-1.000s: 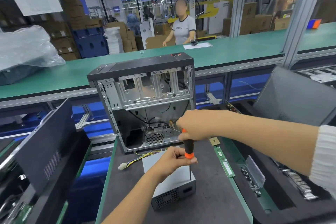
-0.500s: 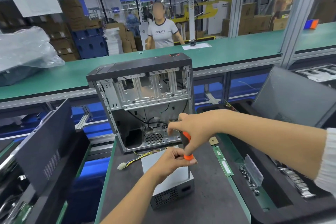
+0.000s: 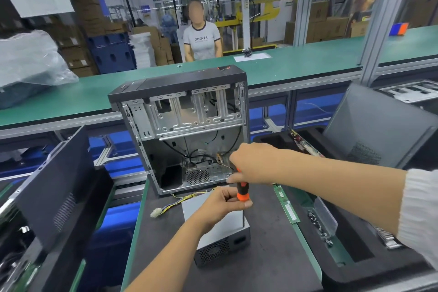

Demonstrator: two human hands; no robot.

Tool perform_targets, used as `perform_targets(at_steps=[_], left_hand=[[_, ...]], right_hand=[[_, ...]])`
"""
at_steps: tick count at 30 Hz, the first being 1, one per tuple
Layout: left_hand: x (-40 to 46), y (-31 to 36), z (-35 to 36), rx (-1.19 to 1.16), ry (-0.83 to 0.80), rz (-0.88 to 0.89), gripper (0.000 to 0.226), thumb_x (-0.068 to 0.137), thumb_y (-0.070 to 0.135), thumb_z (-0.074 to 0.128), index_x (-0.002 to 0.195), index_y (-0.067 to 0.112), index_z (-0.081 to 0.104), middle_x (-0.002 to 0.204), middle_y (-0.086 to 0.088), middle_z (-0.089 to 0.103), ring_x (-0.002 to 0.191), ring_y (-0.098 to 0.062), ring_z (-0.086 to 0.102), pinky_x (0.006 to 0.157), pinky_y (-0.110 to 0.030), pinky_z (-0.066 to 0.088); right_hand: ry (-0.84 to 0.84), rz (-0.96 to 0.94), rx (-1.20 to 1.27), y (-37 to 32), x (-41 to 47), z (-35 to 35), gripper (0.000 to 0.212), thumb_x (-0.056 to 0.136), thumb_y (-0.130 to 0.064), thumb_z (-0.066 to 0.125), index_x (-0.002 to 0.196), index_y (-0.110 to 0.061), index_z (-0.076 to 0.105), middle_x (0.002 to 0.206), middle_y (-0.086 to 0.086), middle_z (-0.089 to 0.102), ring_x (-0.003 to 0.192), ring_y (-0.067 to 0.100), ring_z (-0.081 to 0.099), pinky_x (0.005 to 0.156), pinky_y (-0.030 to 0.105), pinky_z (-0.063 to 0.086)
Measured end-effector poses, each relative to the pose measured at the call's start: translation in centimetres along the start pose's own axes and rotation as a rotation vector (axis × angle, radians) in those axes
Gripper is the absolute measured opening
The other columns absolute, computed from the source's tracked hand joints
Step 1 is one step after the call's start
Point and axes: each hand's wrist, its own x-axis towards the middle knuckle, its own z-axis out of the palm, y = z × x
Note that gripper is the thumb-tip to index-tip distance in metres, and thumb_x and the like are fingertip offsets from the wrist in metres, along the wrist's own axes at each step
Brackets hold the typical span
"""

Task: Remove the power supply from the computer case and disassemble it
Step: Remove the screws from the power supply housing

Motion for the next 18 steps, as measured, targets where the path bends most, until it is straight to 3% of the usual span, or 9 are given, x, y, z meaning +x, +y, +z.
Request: perform_targets(at_steps=[3,6,8,10,13,18], left_hand=[[0.0,-0.1,-0.1,0.022,-0.009,0.010,0.006,0.083,0.017,0.075,0.080,0.019,0.070,0.067,-0.006,0.048,0.073,-0.016,0.048,0.077,-0.014,0.045],[-0.1,-0.8,-1.1,0.050,-0.016,-0.027,0.021,0.080,0.022,0.078,0.099,0.018,0.072,0.059,0.009,0.027,0.070,-0.016,0.041,0.085,-0.021,0.047],[-0.5,-1.8,-2.1,0.129,-0.015,-0.082,0.032,0.079,0.022,0.080,0.109,0.018,0.069,0.061,0.011,0.022,0.060,-0.010,0.028,0.072,-0.016,0.039],[-1.1,-2.8,-2.8,0.203,-0.018,-0.143,0.035,0.078,0.021,0.081,0.110,0.019,0.067,0.063,0.010,0.025,0.057,-0.009,0.026,0.061,-0.020,0.028],[-1.6,-3.4,-2.8,0.322,0.002,-0.125,0.029,0.078,0.023,0.082,0.103,0.023,0.067,0.063,0.012,0.030,0.058,-0.007,0.029,0.058,-0.022,0.024],[-1.1,-2.8,-0.9,0.371,0.039,0.008,0.007,0.088,0.023,0.072,0.081,0.022,0.071,0.053,0.011,0.026,0.052,-0.007,0.023,0.052,-0.020,0.021]], right_hand=[[-0.100,-0.095,0.120,0.4,0.0,-0.5,0.019,0.091,-0.017,0.056,0.109,-0.014,0.051,0.097,0.007,0.054,0.085,0.029,0.064,0.073,0.042,0.055],[-0.091,-0.103,0.156,0.8,-0.5,-1.3,0.022,0.090,-0.009,0.054,0.111,-0.016,0.050,0.083,-0.002,0.044,0.072,0.017,0.056,0.062,0.033,0.053],[-0.056,-0.100,0.133,1.2,-0.8,-1.8,0.020,0.091,-0.012,0.055,0.110,-0.016,0.050,0.077,-0.008,0.041,0.061,0.008,0.045,0.049,0.021,0.044],[-0.039,-0.096,0.138,1.8,-1.1,-2.4,0.020,0.091,-0.015,0.056,0.110,-0.018,0.051,0.081,-0.005,0.046,0.062,0.009,0.047,0.051,0.022,0.046],[-0.028,-0.083,0.219,2.6,-1.2,-3.4,0.019,0.091,-0.018,0.057,0.109,-0.018,0.053,0.096,0.003,0.055,0.066,0.019,0.062,0.062,0.031,0.054],[-0.003,-0.051,0.384,3.4,-0.8,-3.9,0.014,0.090,-0.020,0.059,0.104,-0.018,0.055,0.074,-0.003,0.057,0.043,0.006,0.061,0.064,0.032,0.058]])
